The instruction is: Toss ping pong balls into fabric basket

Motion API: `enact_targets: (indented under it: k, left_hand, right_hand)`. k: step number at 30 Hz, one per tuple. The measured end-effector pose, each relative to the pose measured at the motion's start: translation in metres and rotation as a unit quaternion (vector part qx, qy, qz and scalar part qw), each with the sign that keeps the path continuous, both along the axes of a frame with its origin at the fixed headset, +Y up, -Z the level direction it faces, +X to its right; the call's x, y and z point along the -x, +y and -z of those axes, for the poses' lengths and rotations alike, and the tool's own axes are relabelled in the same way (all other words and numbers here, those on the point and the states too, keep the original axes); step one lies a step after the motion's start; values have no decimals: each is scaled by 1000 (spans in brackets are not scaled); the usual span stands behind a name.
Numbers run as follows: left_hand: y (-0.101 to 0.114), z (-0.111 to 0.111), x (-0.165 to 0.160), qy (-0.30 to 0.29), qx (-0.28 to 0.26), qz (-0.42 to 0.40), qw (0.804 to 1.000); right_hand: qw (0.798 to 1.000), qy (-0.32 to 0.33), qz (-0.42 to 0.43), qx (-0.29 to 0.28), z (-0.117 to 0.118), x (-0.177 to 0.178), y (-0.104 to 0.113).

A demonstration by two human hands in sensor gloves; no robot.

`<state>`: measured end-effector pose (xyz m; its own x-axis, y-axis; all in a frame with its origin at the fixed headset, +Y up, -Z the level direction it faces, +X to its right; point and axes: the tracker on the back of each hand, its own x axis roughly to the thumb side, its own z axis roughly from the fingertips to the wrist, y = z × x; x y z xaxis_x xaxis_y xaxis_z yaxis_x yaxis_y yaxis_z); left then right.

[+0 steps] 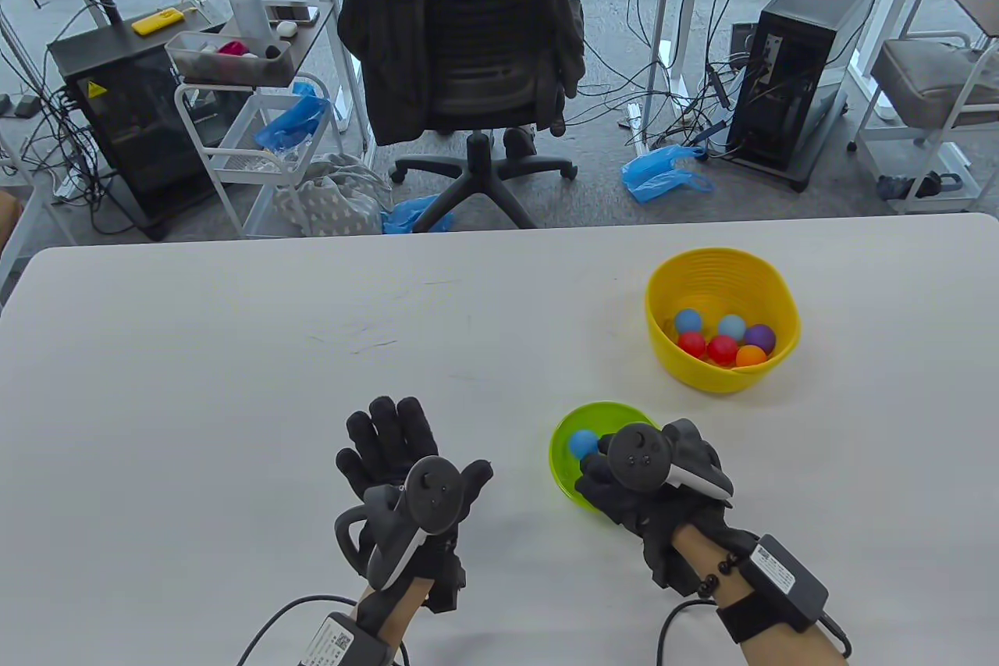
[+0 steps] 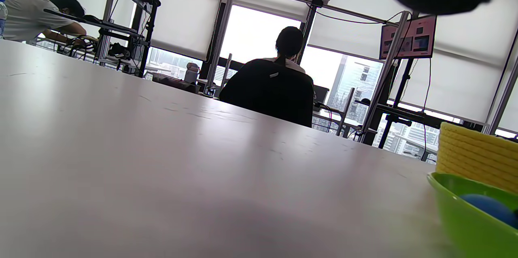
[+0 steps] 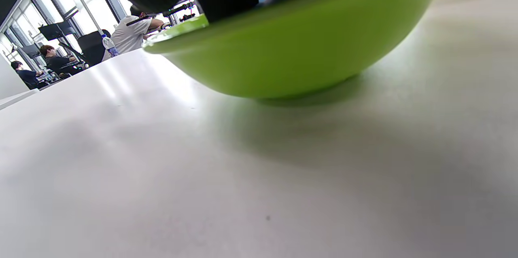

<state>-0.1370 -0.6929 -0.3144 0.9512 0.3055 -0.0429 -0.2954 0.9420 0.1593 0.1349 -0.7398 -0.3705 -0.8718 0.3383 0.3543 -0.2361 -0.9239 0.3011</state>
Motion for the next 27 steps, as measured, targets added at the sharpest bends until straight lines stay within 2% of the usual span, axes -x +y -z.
enact_targets:
  k: [6, 17, 23, 27]
  left_hand:
    - [-1, 0, -1, -3, 2, -5, 1000]
    - [-2, 0, -2, -13, 4, -6, 1000]
    - [-2, -1, -3, -13, 5, -11, 1000]
    - [-3, 0, -4, -13, 7, -9, 1000]
  right_hand:
    - [1000, -5, 8, -11, -1, -2, 3]
    - [994, -29, 78, -75, -5, -28, 38]
    - [982, -41, 158, -94, -8, -50, 56]
    - [964, -47, 240, -107, -9, -64, 65]
